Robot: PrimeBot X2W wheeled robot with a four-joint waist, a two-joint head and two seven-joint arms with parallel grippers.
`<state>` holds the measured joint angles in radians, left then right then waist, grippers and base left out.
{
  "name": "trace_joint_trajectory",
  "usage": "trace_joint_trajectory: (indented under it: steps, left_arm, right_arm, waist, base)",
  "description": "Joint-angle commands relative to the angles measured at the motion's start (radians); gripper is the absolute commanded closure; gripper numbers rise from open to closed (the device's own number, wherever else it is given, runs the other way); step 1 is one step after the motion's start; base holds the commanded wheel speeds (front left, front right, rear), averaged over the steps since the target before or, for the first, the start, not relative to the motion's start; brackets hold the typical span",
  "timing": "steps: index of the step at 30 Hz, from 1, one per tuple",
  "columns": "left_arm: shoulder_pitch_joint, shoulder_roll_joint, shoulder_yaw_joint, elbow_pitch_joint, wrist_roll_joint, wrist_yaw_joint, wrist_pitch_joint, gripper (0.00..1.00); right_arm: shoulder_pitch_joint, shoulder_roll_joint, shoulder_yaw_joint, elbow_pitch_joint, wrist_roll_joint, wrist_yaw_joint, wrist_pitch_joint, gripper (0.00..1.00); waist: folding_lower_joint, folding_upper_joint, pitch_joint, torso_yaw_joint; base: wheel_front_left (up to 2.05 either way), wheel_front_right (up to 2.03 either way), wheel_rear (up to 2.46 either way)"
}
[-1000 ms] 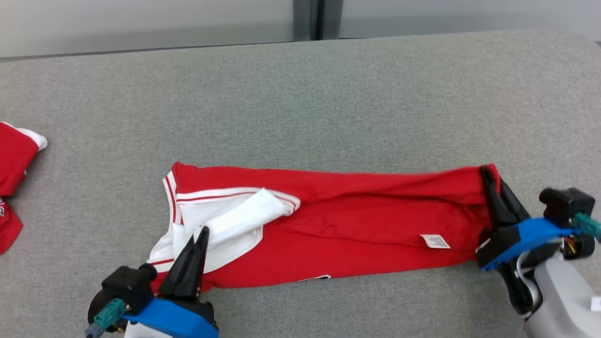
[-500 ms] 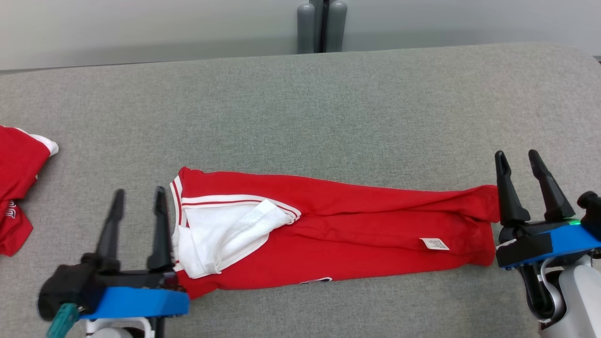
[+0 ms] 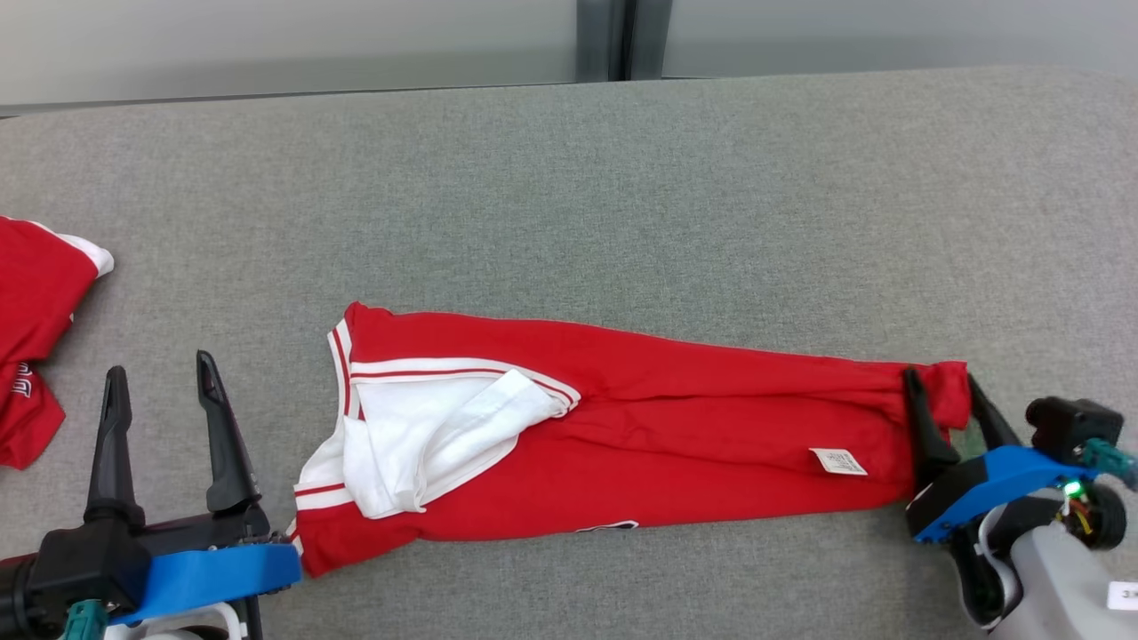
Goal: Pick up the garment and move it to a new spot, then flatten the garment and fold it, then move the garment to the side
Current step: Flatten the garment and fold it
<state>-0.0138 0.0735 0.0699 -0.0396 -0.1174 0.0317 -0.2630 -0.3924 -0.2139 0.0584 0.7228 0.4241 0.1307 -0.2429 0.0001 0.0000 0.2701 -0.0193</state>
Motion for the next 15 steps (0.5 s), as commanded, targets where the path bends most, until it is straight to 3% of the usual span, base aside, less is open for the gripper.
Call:
trace_joint_trajectory:
  steps: [1, 6, 7, 8, 10, 11, 12, 15]
  left_arm:
    - [-0.012, -0.005, 0.018, 0.013, 0.01, -0.006, -0.002, 0.0]
    - [-0.015, -0.018, 0.042, 0.036, 0.026, -0.022, -0.002, 0.0]
    - [-0.015, -0.02, 0.04, 0.042, 0.03, -0.025, -0.002, 0.0]
    - [-0.014, -0.02, 0.039, 0.046, 0.033, -0.026, -0.003, 0.0]
    - [-0.016, -0.021, 0.039, 0.066, 0.045, -0.033, -0.003, 0.0]
    - [-0.018, -0.022, 0.039, 0.071, 0.05, -0.035, -0.003, 0.0]
    - [-0.017, -0.022, 0.038, 0.076, 0.056, -0.034, -0.002, 0.0]
    - [-0.006, -0.023, 0.045, 0.086, 0.065, -0.024, -0.003, 0.0]
  right_arm:
    - [-0.015, 0.009, 0.011, 0.03, 0.027, 0.0, 0.0, 0.0]
    - [-0.013, 0.037, 0.058, 0.105, 0.099, 0.0, 0.003, 0.02]
    - [-0.007, 0.042, 0.071, 0.111, 0.113, 0.0, 0.003, 0.17]
    - [0.001, 0.052, 0.087, 0.112, 0.129, 0.0, 0.003, 0.48]
    - [0.019, 0.058, 0.116, 0.11, 0.152, 0.001, 0.0, 0.75]
    - [0.029, 0.063, 0.128, 0.104, 0.167, 0.001, 0.001, 0.83]
    - [0.038, 0.066, 0.136, 0.096, 0.183, 0.001, -0.002, 1.0]
    - [0.054, 0.064, 0.159, 0.074, 0.217, 0.001, -0.01, 1.0]
  waist:
    - [-0.0001, 0.0, 0.003, 0.0]
    - [-0.0001, 0.0, 0.004, -0.001]
    - [-0.0001, 0.0, 0.002, 0.001]
    - [-0.0001, 0.0, -0.001, 0.002]
    - [-0.0001, 0.0, -0.007, 0.003]
    - [-0.0001, 0.0, -0.012, 0.004]
    - [-0.0001, 0.0, -0.015, 0.004]
    - [-0.0001, 0.0, -0.028, -0.004]
  base:
    - [0.0, 0.0, 0.0]
    - [0.0, 0.0, 0.0]
    - [0.0, 0.0, 0.0]
    - [0.0, 0.0, 0.0]
    - [0.0, 0.0, 0.0]
    - [0.0, 0.0, 0.0]
    - [0.0, 0.0, 0.0]
    - [0.0, 0.0, 0.0]
